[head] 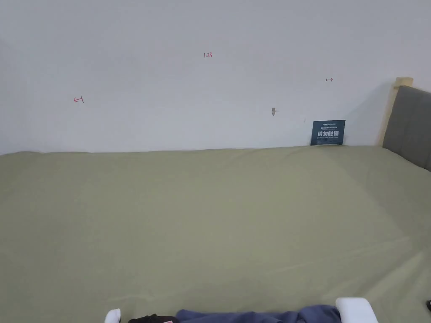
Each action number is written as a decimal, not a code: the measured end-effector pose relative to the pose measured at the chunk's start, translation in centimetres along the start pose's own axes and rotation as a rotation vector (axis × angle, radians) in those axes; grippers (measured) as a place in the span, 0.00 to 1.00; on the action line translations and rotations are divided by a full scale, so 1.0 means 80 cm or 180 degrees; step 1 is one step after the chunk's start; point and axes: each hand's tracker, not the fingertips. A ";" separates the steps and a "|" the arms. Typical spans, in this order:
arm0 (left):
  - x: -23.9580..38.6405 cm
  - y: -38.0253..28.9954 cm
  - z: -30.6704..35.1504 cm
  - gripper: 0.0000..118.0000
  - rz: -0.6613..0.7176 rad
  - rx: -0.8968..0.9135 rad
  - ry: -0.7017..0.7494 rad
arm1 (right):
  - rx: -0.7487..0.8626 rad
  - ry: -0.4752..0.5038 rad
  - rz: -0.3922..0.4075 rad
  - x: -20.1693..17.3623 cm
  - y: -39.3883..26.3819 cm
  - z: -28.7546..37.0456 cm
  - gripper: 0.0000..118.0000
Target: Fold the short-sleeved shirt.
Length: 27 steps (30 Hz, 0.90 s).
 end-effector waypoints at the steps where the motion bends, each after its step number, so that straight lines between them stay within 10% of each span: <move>1: 0.002 -0.002 -0.012 0.96 -0.0025 -0.0025 -0.0076 | -0.0002 0.0005 -0.0019 0.001 0.000 0.000 0.00; 3: 0.008 0.000 -0.035 0.91 -0.0039 -0.0154 -0.0120 | 0.0000 0.0017 -0.0046 0.002 0.001 0.000 0.00; 6: 0.022 -0.007 -0.068 0.13 -0.0197 -0.0243 0.0546 | 0.0016 0.0008 -0.0048 0.002 0.000 0.003 0.00; 19: 0.050 0.027 0.045 0.13 -0.0388 0.0648 0.0512 | 0.0064 0.0008 -0.0084 -0.004 -0.001 0.009 0.00; 27: 0.071 0.032 0.208 0.13 -0.0618 0.1311 0.1420 | 0.0009 0.0049 0.0037 -0.022 -0.003 0.005 0.00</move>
